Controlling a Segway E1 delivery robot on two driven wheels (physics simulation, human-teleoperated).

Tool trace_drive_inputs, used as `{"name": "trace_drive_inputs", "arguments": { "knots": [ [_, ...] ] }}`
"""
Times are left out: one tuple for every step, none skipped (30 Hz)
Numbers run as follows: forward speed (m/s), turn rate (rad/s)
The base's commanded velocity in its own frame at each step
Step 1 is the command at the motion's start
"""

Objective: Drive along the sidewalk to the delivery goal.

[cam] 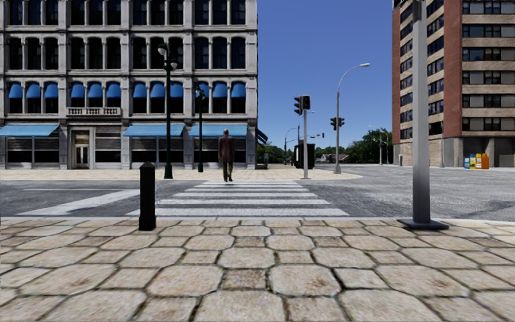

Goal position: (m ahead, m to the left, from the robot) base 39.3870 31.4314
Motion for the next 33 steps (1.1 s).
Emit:
{"name": "trace_drive_inputs", "arguments": {
  "knots": [
    [2.0,0.0],
    [2.0,0.0],
    [2.0,0.0],
    [2.0,0.0],
    [2.0,0.0],
    [2.0,0.0],
    [2.0,0.0],
    [2.0,0.0],
    [2.0,0.0],
    [2.0,0.0],
    [2.0,0.0],
    [2.0,0.0],
    [2.0,0.0],
    [2.0,0.0],
    [2.0,0.0],
    [2.0,0.0],
    [2.0,0.0],
    [2.0,0.0],
    [2.0,0.0],
    [2.0,0.0],
    [2.0,0.0],
    [2.0,0.0],
    [2.0,0.0],
    [2.0,0.0],
    [2.0,0.0],
    [2.0,0.0],
    [2.0,0.0],
    [2.0,0.0],
    [2.0,0.0],
    [2.0,0.0],
    [2.0,0.0],
    [2.0,0.0],
    [2.0,0.0]
  ]
}}
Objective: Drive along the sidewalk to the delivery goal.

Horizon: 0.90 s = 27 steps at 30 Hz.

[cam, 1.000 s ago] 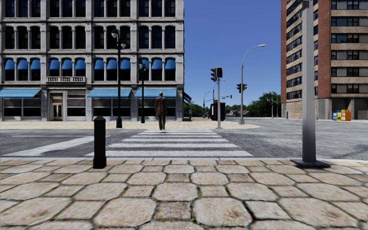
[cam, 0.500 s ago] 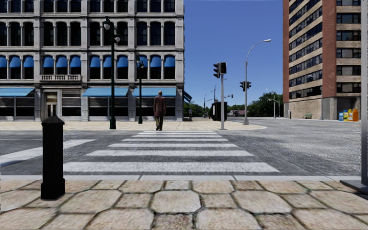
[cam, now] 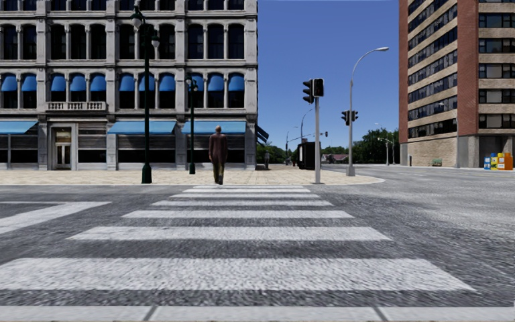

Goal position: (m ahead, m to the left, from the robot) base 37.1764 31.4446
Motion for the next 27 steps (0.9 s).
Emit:
{"name": "trace_drive_inputs", "arguments": {
  "knots": [
    [2.0,0.0],
    [2.0,0.0],
    [2.0,0.0],
    [2.0,0.0],
    [2.0,0.0],
    [2.0,0.0],
    [2.0,0.0],
    [2.0,0.0],
    [2.0,0.0],
    [2.0,0.0],
    [1.95,0.0],
    [1.95,0.0],
    [1.85,0.0],
    [1.72,0.0],
    [1.67,0.0],
    [1.65,0.0],
    [1.65,0.0],
    [1.64,0.0],
    [1.62,0.0],
    [1.6,0.0],
    [1.6,0.0],
    [1.56,0.0],
    [1.52,0.0],
    [1.43,0.0],
    [1.43,0.0],
    [1.34,0.0],
    [1.27,0.0]
  ]
}}
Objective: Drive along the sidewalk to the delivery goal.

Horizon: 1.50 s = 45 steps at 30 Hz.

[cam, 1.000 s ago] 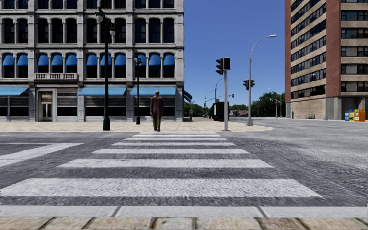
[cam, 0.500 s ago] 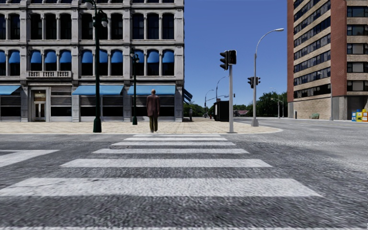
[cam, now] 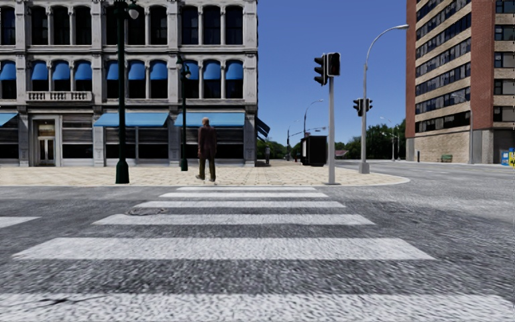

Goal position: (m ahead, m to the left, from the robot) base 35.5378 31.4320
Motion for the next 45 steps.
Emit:
{"name": "trace_drive_inputs", "arguments": {
  "knots": [
    [1.21,0.0],
    [1.19,0.0],
    [1.19,0.0],
    [1.18,0.0],
    [1.18,0.0],
    [1.17,0.0],
    [1.17,0.0],
    [1.17,0.0],
    [1.17,0.0],
    [1.17,0.0],
    [1.17,0.0],
    [1.17,0.0],
    [1.17,0.0],
    [1.17,0.0],
    [1.17,0.0],
    [1.17,0.0],
    [1.17,0.0],
    [1.17,0.0],
    [1.17,0.0],
    [1.17,0.0],
    [1.17,0.0],
    [1.17,0.0],
    [1.23,0.0],
    [2.0,0.0],
    [2.0,0.0],
    [2.0,0.0],
    [2.0,0.0],
    [2.0,0.0],
    [2.0,0.0],
    [2.0,0.0],
    [2.0,0.0],
    [2.0,0.0],
    [2.0,0.0],
    [2.0,0.0],
    [2.0,0.0],
    [2.0,0.0],
    [2.0,0.0],
    [2.0,0.0],
    [2.0,0.0],
    [2.0,0.0],
    [2.0,0.0],
    [2.0,0.0],
    [2.0,0.0],
    [2.0,0.0],
    [2.0,0.0]
  ]
}}
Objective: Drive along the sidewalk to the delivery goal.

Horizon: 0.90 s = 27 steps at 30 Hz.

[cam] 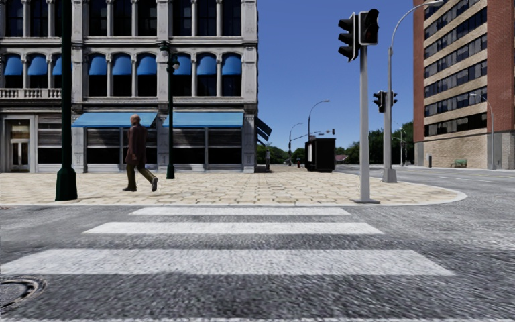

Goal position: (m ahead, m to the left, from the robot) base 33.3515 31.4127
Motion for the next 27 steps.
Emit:
{"name": "trace_drive_inputs", "arguments": {
  "knots": [
    [2.0,0.0],
    [2.0,0.0],
    [2.0,0.0],
    [2.0,0.0],
    [2.0,0.04],
    [2.0,0.09],
    [2.0,0.14],
    [2.0,0.14],
    [2.0,0.18],
    [2.0,0.25],
    [2.0,0.32],
    [2.0,0.35],
    [2.0,0.35],
    [2.0,0.37],
    [2.0,0.39],
    [2.0,0.41],
    [2.0,0.41],
    [2.0,0.42],
    [2.0,0.43],
    [2.0,0.44],
    [2.0,0.44],
    [2.0,0.47],
    [2.0,0.47],
    [2.0,0.48],
    [2.0,0.48],
    [2.0,0.48],
    [2.0,0.48]
  ]
}}
